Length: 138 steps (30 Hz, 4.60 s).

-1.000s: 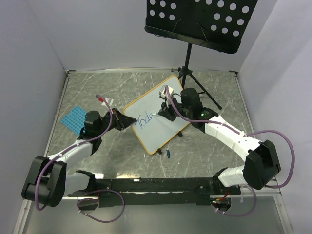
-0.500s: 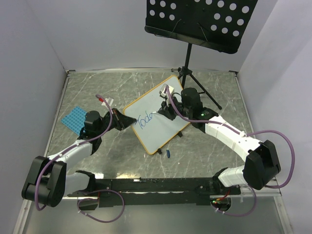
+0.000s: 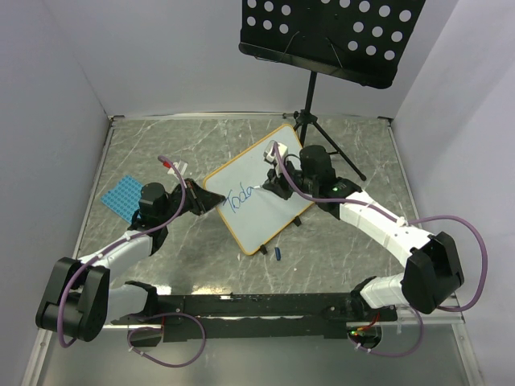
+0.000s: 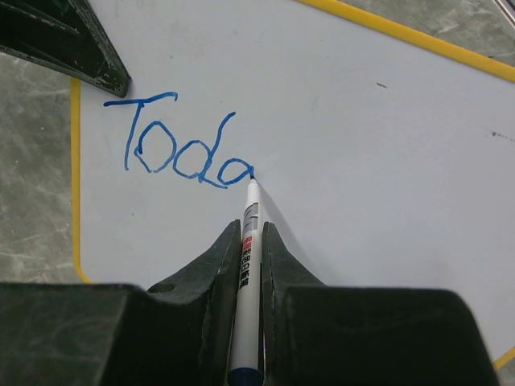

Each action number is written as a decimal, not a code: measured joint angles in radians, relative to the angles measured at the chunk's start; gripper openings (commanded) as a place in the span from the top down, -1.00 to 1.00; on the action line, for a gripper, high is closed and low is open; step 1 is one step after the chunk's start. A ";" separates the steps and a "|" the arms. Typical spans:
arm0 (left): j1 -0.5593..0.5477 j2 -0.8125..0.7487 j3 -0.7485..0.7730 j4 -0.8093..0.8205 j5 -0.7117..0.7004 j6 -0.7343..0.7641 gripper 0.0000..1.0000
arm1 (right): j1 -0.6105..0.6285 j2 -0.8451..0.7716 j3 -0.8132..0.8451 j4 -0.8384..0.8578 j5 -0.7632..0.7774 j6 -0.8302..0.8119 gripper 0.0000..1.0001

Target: Write a sentence on the whiteboard

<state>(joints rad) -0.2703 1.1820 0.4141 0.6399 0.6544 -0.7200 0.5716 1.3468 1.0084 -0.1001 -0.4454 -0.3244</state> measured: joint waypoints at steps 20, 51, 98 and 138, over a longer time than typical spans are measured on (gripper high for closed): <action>-0.001 0.000 0.000 0.006 0.004 0.002 0.98 | -0.061 -0.067 -0.033 -0.025 -0.047 0.009 1.00; -0.001 0.000 0.000 0.006 0.005 0.002 0.98 | -0.047 -0.018 -0.026 0.049 -0.007 0.040 1.00; -0.001 0.000 0.000 0.003 0.003 0.000 0.98 | -0.069 -0.010 -0.019 -0.003 -0.023 -0.001 1.00; -0.001 0.000 0.000 0.002 0.003 0.000 0.98 | -0.069 -0.010 -0.014 0.031 0.032 0.001 1.00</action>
<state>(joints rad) -0.2710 1.1820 0.4137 0.6422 0.6575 -0.7197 0.5030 1.3373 0.9947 -0.0696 -0.4129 -0.3237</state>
